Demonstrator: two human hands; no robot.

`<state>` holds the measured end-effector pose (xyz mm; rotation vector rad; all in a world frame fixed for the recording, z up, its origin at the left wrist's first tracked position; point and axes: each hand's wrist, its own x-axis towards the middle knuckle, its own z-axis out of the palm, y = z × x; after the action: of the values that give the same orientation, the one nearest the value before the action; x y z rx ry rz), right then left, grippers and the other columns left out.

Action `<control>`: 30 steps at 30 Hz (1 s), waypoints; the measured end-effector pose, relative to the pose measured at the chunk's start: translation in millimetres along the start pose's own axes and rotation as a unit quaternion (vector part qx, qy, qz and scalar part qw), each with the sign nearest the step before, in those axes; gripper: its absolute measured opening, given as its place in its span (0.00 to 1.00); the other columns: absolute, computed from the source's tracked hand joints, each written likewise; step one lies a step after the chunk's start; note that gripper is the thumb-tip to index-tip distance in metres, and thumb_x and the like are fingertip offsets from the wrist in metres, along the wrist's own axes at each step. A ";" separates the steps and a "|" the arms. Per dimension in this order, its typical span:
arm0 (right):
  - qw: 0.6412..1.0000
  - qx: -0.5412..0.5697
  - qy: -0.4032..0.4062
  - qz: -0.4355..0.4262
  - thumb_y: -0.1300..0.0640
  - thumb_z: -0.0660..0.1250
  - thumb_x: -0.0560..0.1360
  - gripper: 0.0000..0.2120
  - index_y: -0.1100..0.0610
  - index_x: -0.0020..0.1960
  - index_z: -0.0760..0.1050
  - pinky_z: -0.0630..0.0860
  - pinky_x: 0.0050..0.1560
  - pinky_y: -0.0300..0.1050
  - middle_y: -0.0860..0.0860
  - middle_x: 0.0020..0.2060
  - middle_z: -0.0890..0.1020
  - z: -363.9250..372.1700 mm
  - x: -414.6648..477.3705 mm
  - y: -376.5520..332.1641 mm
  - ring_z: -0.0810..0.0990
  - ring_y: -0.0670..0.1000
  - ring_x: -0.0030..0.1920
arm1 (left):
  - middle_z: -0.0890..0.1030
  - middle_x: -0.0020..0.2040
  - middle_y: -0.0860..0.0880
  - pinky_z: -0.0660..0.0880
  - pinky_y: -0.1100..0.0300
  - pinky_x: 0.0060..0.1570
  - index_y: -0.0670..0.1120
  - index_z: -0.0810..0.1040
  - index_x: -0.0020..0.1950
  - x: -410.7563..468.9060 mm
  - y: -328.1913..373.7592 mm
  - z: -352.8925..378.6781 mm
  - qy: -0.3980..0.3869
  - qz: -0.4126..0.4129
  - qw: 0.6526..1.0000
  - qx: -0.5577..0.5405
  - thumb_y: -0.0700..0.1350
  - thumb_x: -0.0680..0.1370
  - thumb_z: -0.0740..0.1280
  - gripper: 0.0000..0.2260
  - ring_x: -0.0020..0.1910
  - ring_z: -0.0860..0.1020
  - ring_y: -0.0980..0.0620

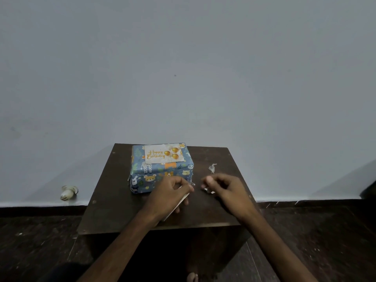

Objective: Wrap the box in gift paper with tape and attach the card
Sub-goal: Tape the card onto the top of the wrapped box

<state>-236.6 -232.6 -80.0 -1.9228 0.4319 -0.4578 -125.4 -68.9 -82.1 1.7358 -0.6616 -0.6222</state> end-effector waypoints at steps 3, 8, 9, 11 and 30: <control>0.998 0.030 -0.051 0.009 0.53 0.70 0.78 0.08 0.56 0.48 0.84 0.78 0.43 0.38 0.53 0.41 0.86 12.1 -2.8 -11.8 0.81 0.45 0.39 | 0.80 0.29 0.48 0.68 0.62 0.26 0.45 0.82 0.45 -4.2 1.5 3.6 0.002 0.013 0.999 0.030 0.47 0.80 0.67 0.08 0.24 0.72 0.50; 0.999 0.009 -0.041 0.012 0.55 0.73 0.75 0.06 0.57 0.43 0.82 0.75 0.38 0.37 0.53 0.35 0.85 14.2 -0.3 -11.1 0.79 0.44 0.35 | 0.82 0.31 0.47 0.69 0.60 0.29 0.47 0.81 0.43 -8.7 1.3 6.2 -0.007 0.036 0.997 0.067 0.49 0.81 0.66 0.09 0.22 0.72 0.52; 0.999 0.003 -0.046 0.015 0.55 0.72 0.76 0.06 0.58 0.44 0.82 0.76 0.38 0.38 0.53 0.35 0.85 14.4 0.0 -10.7 0.79 0.44 0.35 | 0.83 0.31 0.47 0.69 0.60 0.29 0.47 0.81 0.44 -8.9 1.5 6.3 -0.010 0.037 0.997 0.069 0.49 0.81 0.66 0.10 0.22 0.72 0.52; 0.997 0.005 -0.064 0.034 0.57 0.69 0.78 0.07 0.60 0.45 0.81 0.78 0.41 0.43 0.53 0.36 0.85 15.7 0.6 -9.6 0.81 0.46 0.37 | 0.83 0.32 0.47 0.69 0.60 0.28 0.47 0.82 0.45 -9.1 2.2 6.2 -0.017 0.040 0.996 0.073 0.50 0.81 0.66 0.10 0.22 0.72 0.53; 0.982 0.125 -0.092 0.106 0.60 0.64 0.81 0.07 0.63 0.49 0.77 0.83 0.46 0.45 0.59 0.42 0.86 12.8 -2.0 -13.9 0.86 0.53 0.43 | 0.85 0.34 0.50 0.80 0.51 0.43 0.50 0.82 0.45 -13.3 -0.1 5.1 -0.006 0.045 0.991 0.129 0.51 0.82 0.64 0.10 0.31 0.83 0.53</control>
<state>-230.6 -216.4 -72.0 -1.6383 0.4311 -0.1818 -138.3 -62.9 -82.4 1.9298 -0.8535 -0.5012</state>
